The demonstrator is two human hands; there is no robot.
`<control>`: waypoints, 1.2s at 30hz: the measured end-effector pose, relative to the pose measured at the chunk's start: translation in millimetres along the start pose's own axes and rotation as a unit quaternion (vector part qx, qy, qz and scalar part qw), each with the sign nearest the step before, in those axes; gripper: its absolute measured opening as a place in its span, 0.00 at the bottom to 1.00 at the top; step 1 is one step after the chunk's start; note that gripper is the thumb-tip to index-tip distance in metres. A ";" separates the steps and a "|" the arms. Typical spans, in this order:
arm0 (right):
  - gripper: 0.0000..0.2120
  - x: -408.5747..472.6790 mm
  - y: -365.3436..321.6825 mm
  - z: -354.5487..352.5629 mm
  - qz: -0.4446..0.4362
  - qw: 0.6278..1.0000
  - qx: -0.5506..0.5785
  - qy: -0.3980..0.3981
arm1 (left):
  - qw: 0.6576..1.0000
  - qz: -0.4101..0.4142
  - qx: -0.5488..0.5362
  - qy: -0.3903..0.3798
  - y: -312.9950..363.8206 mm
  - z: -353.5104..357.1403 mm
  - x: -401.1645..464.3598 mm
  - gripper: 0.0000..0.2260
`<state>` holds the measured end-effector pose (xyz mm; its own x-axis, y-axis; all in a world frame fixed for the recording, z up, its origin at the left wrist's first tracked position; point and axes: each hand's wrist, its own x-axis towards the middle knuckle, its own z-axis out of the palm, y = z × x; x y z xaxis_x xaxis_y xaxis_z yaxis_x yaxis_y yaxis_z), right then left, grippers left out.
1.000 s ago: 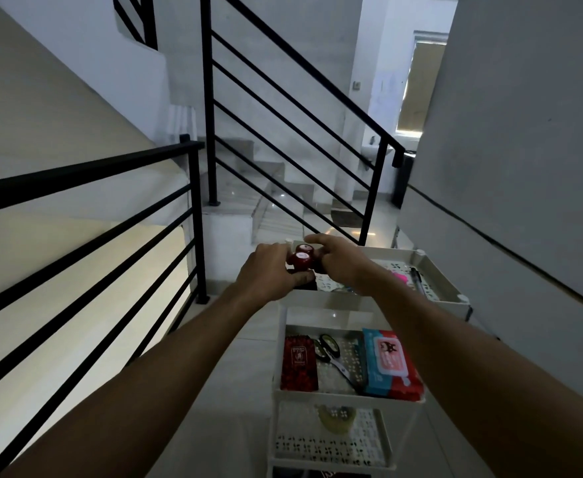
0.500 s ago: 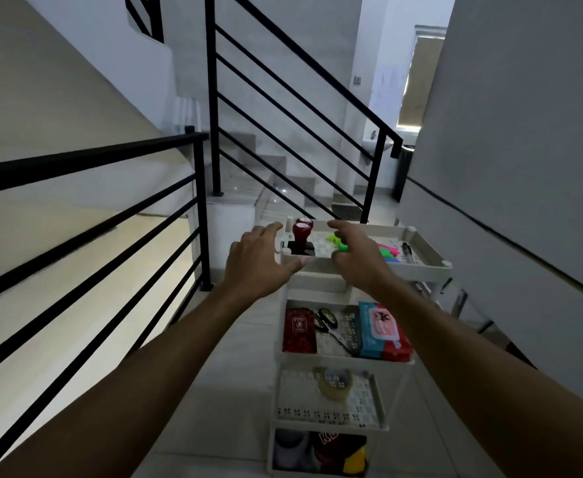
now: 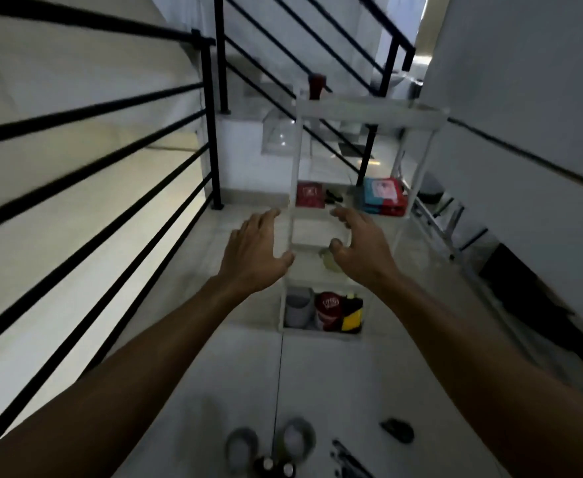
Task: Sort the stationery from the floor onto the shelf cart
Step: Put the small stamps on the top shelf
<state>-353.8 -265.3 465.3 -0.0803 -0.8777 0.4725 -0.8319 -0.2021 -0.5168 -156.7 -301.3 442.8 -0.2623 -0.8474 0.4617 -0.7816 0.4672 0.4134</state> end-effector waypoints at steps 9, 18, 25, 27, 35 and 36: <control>0.25 -145.2 40.2 84.8 0.047 0.991 -0.005 -0.123 | 0.988 -0.050 0.027 -0.141 -56.0 44.6 -165.9 0.32; 0.28 -228.9 93.6 169.9 0.144 0.955 0.013 -0.258 | 0.949 -0.102 0.037 -0.296 -99.3 130.5 -234.9 0.28; 0.28 -302.9 135.0 241.1 0.178 0.898 -0.016 -0.403 | 0.887 -0.088 0.010 -0.454 -120.3 219.5 -276.4 0.27; 0.26 -319.4 141.3 257.7 0.176 0.882 -0.034 -0.436 | 0.870 -0.079 0.003 -0.486 -124.0 239.3 -283.8 0.26; 0.18 -334.9 162.4 299.0 0.179 0.891 -0.005 -0.416 | 0.863 -0.050 0.009 -0.503 -133.8 291.4 -293.8 0.23; 0.17 -334.4 163.2 299.9 0.182 0.893 0.002 -0.412 | 0.864 -0.052 0.011 -0.500 -134.0 293.6 -295.8 0.23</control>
<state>-298.0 -135.1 8.8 0.0878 -0.9070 -0.4118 -0.8312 0.1612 -0.5321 -140.5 -187.3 20.4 -0.5385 -0.6847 -0.4912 -0.8387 0.3790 0.3911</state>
